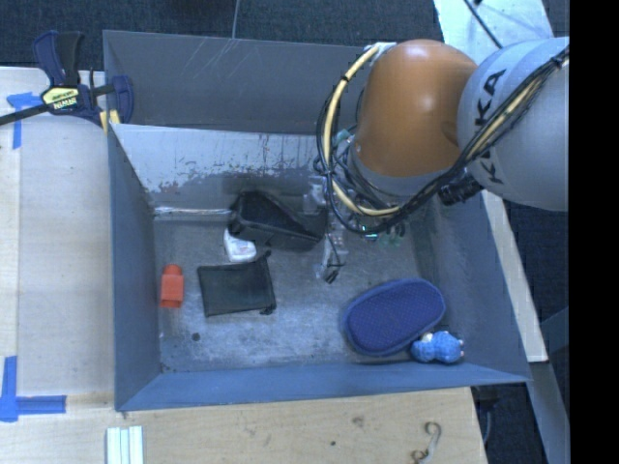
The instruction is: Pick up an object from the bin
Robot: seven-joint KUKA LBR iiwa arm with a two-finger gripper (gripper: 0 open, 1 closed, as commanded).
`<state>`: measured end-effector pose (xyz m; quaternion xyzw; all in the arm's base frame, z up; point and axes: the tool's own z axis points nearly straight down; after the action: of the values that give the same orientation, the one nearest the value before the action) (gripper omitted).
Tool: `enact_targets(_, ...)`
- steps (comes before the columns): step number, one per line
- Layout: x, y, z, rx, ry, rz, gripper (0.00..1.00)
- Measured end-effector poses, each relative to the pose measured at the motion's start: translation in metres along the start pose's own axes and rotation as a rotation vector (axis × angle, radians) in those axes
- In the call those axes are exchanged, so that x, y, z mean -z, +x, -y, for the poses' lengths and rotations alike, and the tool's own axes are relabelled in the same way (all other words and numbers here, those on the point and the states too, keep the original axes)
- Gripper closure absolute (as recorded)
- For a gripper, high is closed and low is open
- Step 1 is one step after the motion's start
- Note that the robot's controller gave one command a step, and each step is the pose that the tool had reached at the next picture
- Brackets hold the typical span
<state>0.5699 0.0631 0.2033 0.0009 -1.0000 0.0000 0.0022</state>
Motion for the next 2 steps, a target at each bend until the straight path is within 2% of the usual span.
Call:
enact_targets(1, -0.1348, 0.0124, -0.0971, 0.181, -0.002, 0.002, 0.0)
enact_targets(2, -0.1309, 0.01, -0.0942, 0.173, -0.001, 0.008, 1.0)
